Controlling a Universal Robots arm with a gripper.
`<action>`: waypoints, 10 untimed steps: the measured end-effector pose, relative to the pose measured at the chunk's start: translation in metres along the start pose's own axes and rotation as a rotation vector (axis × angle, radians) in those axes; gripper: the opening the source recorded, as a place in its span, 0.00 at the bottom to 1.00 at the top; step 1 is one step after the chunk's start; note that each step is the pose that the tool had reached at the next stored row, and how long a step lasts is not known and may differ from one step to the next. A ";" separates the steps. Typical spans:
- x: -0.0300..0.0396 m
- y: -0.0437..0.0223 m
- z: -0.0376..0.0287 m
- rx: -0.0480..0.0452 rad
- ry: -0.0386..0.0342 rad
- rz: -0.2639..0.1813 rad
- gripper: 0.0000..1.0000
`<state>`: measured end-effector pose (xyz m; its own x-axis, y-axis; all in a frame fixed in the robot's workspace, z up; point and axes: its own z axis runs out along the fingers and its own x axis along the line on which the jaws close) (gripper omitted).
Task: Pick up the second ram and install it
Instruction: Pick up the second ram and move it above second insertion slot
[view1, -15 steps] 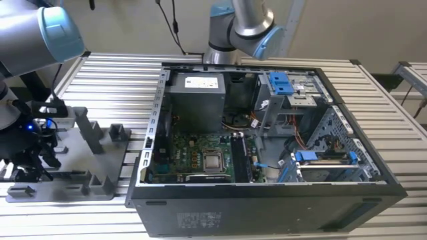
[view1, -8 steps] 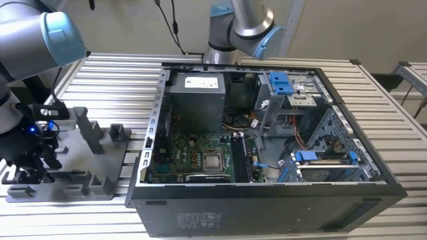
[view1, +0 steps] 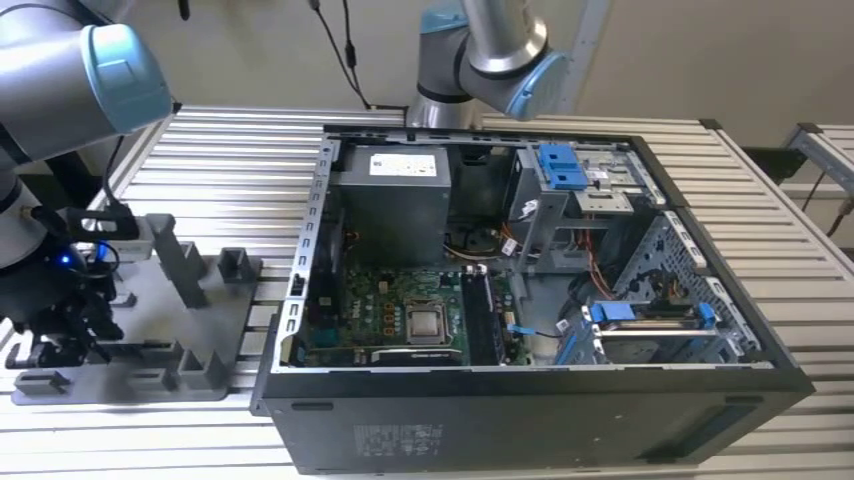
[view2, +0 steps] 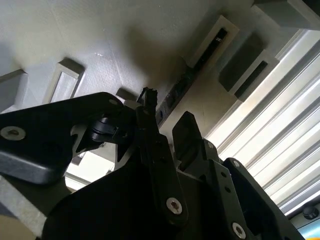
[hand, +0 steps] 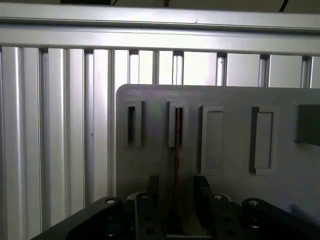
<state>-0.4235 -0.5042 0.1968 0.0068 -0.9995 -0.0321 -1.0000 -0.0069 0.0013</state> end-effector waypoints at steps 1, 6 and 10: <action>0.0000 0.0000 0.0000 0.0001 0.0000 0.000 0.33; 0.0000 0.0000 0.0002 0.0000 0.0000 0.000 0.20; 0.0000 0.0000 0.0003 0.0001 0.0000 0.000 0.20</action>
<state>-0.4236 -0.5042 0.1965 0.0068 -0.9995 -0.0321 -1.0000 -0.0068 0.0013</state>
